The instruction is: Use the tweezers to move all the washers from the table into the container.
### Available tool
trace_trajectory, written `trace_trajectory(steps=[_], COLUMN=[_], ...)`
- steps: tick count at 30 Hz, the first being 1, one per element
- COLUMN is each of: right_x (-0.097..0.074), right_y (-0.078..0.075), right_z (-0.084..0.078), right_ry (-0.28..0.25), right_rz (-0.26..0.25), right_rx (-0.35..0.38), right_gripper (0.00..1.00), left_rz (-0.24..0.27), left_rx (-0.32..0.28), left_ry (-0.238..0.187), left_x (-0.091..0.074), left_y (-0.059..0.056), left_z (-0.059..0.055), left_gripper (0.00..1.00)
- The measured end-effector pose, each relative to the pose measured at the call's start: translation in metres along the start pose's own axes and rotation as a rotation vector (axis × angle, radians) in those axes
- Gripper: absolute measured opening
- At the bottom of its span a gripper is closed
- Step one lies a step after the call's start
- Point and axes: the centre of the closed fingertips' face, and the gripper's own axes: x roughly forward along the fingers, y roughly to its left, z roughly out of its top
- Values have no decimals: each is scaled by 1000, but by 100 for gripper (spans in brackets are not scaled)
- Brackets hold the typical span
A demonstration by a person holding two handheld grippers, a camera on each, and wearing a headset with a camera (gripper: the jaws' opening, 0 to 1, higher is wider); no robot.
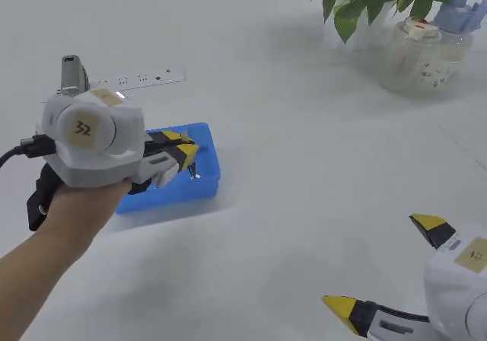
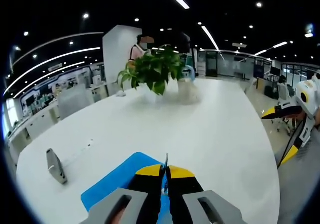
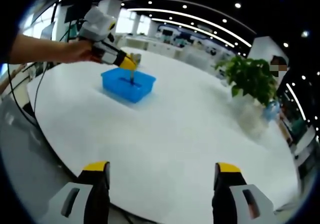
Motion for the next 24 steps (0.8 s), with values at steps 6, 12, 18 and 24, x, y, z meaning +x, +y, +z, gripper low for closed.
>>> trace_trajectory(steps=[6, 12, 18, 24], right_x=[1, 1, 1, 1], right_y=[1, 2, 2, 4], right_z=[-1, -1, 0, -1], right_ry=[5, 6, 4, 10], right_rz=[6, 7, 4, 12], right_rx=[-7, -8, -6, -14], right_gripper=[84, 84, 85, 86], left_rz=[-7, -11, -7, 15], left_rx=[-23, -30, -41, -58], left_ry=[11, 15, 13, -5], left_x=[3, 4, 4, 0], left_y=[-1, -4, -2, 1], left_z=[-11, -16, -16, -11], left_gripper=[0, 0, 1, 1])
